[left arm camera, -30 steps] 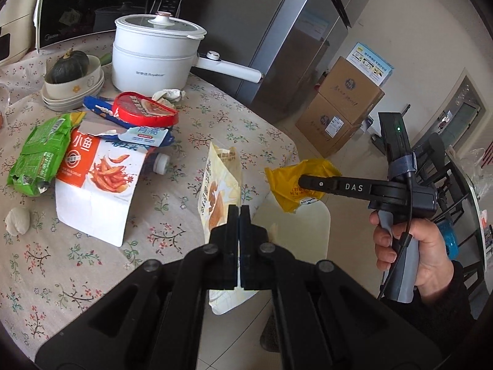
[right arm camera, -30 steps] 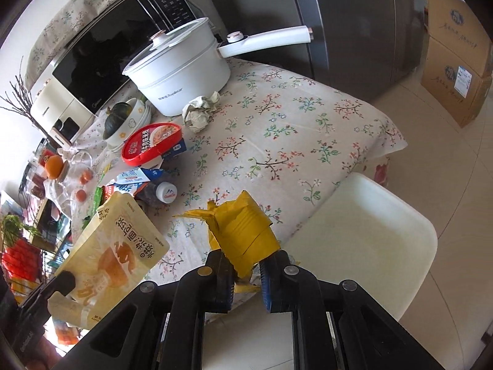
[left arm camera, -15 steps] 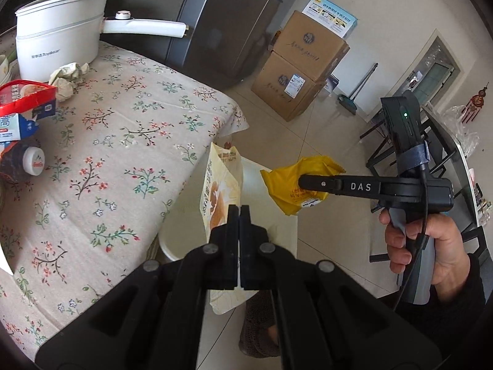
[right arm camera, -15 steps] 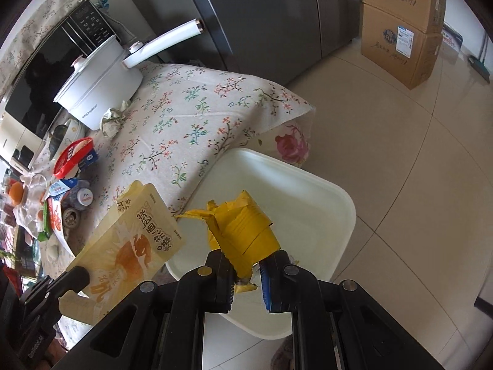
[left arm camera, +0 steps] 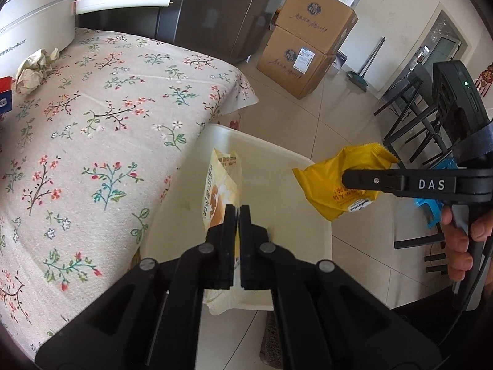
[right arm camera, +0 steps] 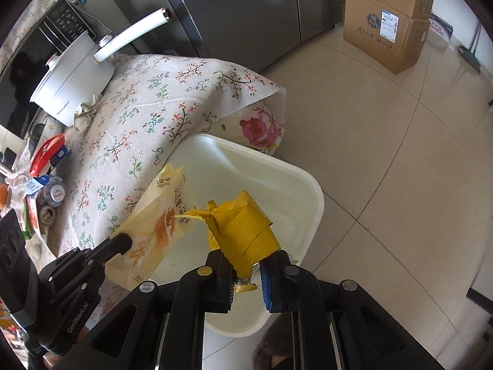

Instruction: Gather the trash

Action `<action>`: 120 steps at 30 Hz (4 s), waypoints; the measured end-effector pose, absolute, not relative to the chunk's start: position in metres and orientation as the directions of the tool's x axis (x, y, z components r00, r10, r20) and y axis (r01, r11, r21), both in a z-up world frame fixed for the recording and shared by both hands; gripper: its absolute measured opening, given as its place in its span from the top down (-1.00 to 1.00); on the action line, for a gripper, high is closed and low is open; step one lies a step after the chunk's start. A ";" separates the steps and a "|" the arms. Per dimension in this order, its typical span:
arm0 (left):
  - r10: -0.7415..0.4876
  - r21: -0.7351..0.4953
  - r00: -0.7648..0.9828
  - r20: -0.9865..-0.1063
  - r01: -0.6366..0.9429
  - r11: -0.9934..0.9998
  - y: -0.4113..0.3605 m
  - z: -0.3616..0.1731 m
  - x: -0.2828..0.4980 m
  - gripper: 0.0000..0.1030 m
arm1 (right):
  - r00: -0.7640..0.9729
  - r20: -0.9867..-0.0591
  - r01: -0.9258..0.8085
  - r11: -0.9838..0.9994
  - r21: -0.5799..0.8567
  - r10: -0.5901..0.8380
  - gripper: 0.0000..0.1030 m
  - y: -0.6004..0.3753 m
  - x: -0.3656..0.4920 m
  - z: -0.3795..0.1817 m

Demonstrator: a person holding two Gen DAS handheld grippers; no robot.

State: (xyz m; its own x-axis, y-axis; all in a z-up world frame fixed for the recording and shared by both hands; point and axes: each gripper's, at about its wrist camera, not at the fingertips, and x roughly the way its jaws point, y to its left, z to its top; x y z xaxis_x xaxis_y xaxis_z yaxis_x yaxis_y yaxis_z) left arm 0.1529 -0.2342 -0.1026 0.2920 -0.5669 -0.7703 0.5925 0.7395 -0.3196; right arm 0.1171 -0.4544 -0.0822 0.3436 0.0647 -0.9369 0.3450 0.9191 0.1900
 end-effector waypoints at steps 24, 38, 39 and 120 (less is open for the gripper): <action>-0.293 -0.101 0.453 -0.842 0.401 0.910 -0.157 -0.071 0.161 -0.98 | 0.340 -0.936 0.343 0.916 0.208 0.086 -0.18 -0.419 0.145 -0.082; -0.217 -0.038 0.510 -0.833 0.339 0.940 -0.106 -0.052 0.159 -0.98 | 0.375 -0.923 0.307 0.926 0.217 0.092 -0.27 -0.390 0.161 -0.063; -0.211 -0.034 0.515 -0.831 0.330 0.943 -0.100 -0.051 0.159 -0.98 | 0.379 -0.921 0.301 0.928 0.218 0.093 -0.29 -0.385 0.163 -0.062; -0.177 -0.290 0.683 -0.709 -0.054 0.955 0.162 0.006 0.150 0.99 | 0.370 -0.665 -0.226 0.757 0.613 0.649 0.94 -0.070 0.241 -0.057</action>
